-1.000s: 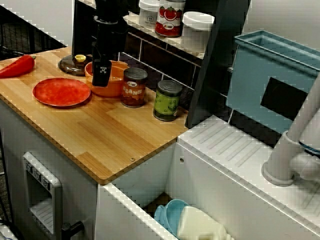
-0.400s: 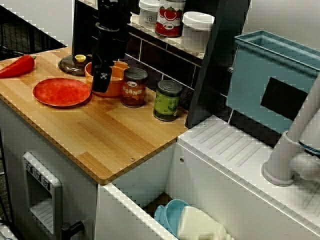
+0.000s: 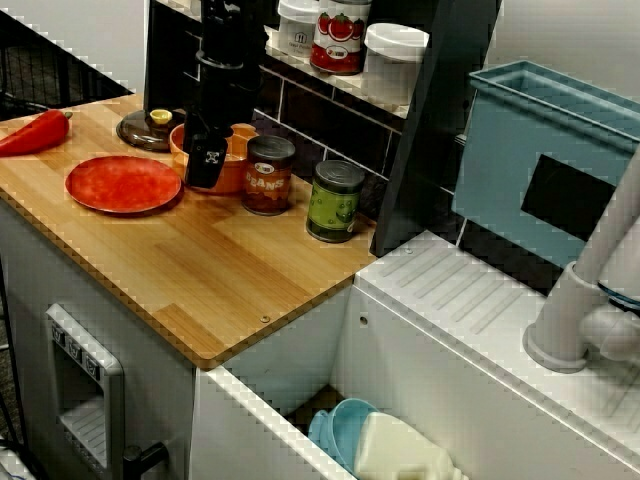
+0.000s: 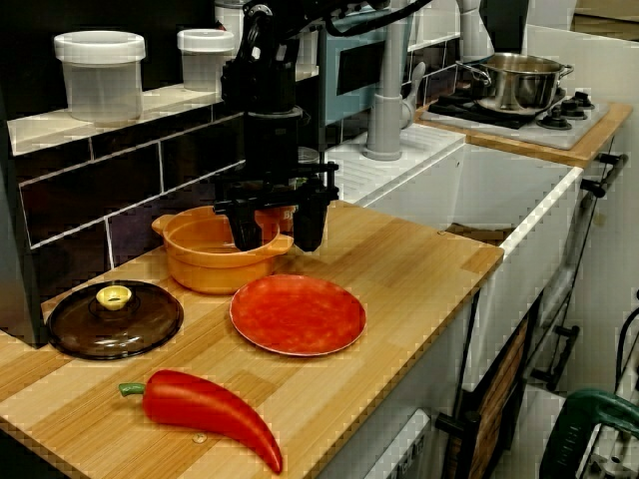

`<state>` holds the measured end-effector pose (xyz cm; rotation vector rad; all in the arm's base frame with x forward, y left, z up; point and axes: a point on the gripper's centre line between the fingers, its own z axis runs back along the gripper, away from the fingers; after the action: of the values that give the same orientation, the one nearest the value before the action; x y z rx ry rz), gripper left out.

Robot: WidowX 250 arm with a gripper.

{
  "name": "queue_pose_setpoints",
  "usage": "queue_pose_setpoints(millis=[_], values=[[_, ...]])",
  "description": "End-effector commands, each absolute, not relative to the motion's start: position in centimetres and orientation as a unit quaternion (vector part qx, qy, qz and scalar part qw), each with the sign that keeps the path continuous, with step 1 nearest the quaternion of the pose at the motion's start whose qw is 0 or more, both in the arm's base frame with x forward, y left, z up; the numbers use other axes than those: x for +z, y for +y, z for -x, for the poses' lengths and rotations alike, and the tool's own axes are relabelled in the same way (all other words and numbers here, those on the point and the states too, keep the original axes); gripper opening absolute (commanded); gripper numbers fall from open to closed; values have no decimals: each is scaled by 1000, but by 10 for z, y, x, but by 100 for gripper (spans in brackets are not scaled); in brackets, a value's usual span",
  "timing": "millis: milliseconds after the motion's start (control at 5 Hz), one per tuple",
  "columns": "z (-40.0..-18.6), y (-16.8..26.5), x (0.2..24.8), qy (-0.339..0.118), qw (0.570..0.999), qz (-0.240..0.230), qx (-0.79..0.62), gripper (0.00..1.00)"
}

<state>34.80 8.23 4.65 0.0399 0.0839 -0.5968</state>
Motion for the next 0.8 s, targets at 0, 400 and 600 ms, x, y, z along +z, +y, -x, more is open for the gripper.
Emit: queue_pose_setpoints(millis=[0,400,600], values=[[-359,81,63,15,955,-34,-293,0],[-359,80,66,12,954,-37,-296,0],[-358,77,73,7,953,-33,-301,0]])
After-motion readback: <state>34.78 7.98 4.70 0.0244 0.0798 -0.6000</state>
